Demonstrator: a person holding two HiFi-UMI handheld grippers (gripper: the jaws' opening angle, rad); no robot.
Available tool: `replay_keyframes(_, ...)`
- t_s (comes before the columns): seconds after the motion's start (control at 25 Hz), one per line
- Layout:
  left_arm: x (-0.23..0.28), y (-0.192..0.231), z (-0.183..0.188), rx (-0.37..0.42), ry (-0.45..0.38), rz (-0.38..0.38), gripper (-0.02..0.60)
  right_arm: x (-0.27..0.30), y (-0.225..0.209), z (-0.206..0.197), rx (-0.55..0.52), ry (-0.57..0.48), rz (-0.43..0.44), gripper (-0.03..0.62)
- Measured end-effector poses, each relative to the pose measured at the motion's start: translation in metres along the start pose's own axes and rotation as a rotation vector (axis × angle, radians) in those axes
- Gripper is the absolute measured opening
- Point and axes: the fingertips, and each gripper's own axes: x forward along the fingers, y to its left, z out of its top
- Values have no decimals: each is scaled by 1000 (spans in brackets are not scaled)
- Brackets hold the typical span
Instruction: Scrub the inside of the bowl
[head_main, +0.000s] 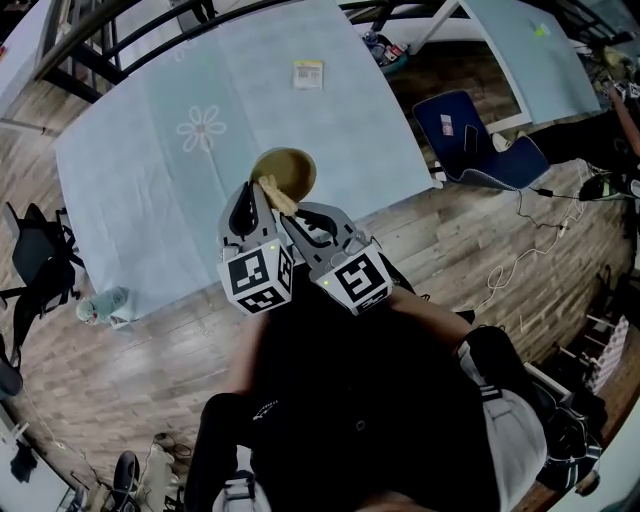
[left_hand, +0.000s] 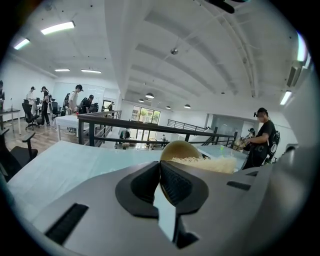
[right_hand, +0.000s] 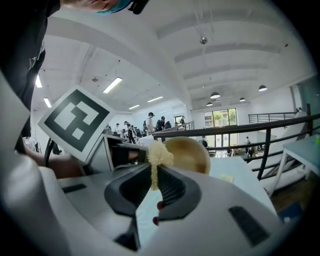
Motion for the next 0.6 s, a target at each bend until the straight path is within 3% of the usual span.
replay_keyframes(0.2, 2, 4, -6, 3, 36, -6, 23, 4, -2, -17, -88, 101, 5, 43)
replay_keyframes(0.36, 2, 6, -18, 19, 74, -21, 23, 0, -20, -30, -199, 188, -57, 42)
replay_keyframes(0.6, 1, 0, -32, 46, 113, -52, 23, -4, -50, -42, -196, 260, -150, 42)
